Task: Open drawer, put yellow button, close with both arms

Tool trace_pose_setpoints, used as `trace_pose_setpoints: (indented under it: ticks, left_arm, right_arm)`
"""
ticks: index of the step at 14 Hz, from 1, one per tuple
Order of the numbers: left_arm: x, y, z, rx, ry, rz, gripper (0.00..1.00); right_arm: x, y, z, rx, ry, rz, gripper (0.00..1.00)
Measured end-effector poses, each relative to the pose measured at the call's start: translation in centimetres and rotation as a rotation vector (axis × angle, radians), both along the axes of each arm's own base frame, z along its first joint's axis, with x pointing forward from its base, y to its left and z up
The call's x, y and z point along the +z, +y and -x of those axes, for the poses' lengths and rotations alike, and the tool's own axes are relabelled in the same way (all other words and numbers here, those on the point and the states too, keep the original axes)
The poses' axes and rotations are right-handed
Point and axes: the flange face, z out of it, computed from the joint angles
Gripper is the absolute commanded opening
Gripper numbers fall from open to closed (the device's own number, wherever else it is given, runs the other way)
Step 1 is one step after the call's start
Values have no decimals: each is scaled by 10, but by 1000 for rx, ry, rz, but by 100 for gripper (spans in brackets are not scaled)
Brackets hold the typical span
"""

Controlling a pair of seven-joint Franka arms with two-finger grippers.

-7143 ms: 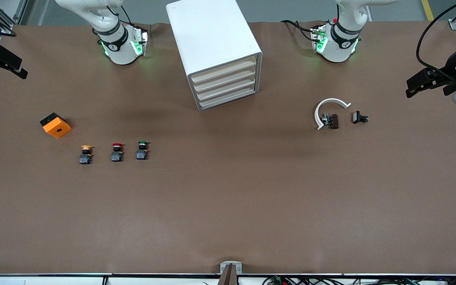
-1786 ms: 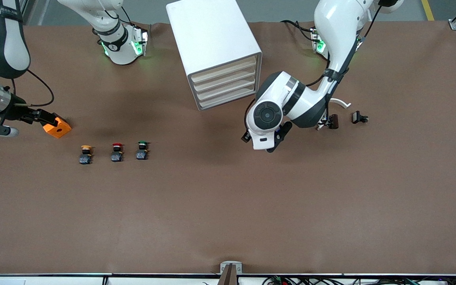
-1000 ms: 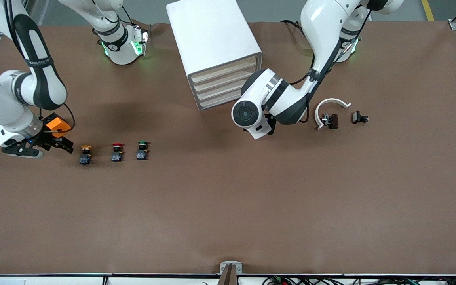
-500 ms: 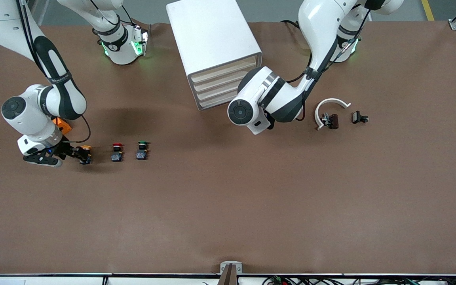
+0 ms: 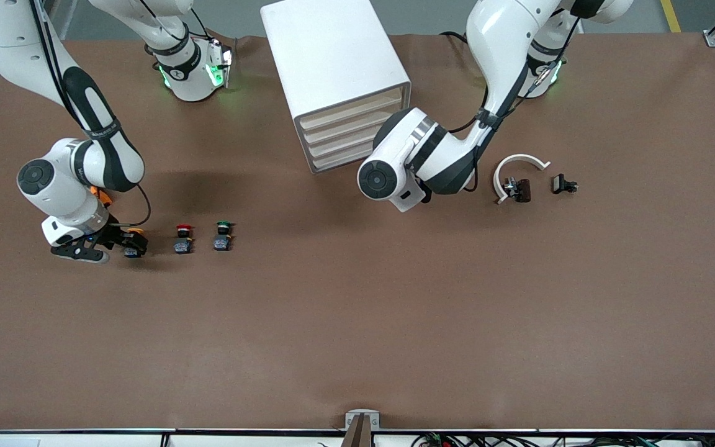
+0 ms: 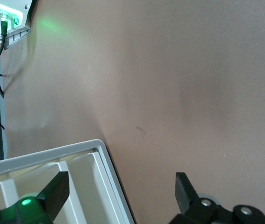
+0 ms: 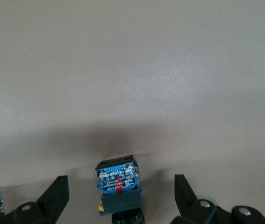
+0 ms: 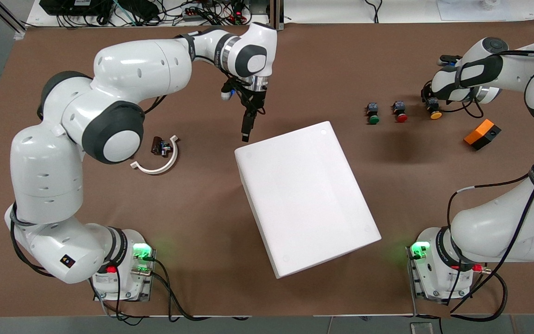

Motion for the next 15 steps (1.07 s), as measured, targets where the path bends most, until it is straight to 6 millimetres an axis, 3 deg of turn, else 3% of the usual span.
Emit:
trace_pose_setpoints:
  ticks: [1, 3, 4, 6, 15]
  left_arm:
    - [-5, 1, 0, 1, 6, -5, 100]
    - [-12, 1, 1, 1, 14, -12, 100]
    - [-14, 1, 1, 0, 17, -14, 100]
    - [-16, 0, 3, -4, 20, -15, 100]
    - [-14, -16, 19, 11, 14, -33, 100]
  right_arm:
    - [-2, 1, 0, 1, 2, 0, 100]
    - [-5, 2, 0, 5, 6, 0, 71]
    - [-6, 3, 0, 7, 9, 0, 54]
    - [-9, 4, 1, 13, 14, 0, 0]
    - [-5, 3, -2, -11, 26, -6, 0]
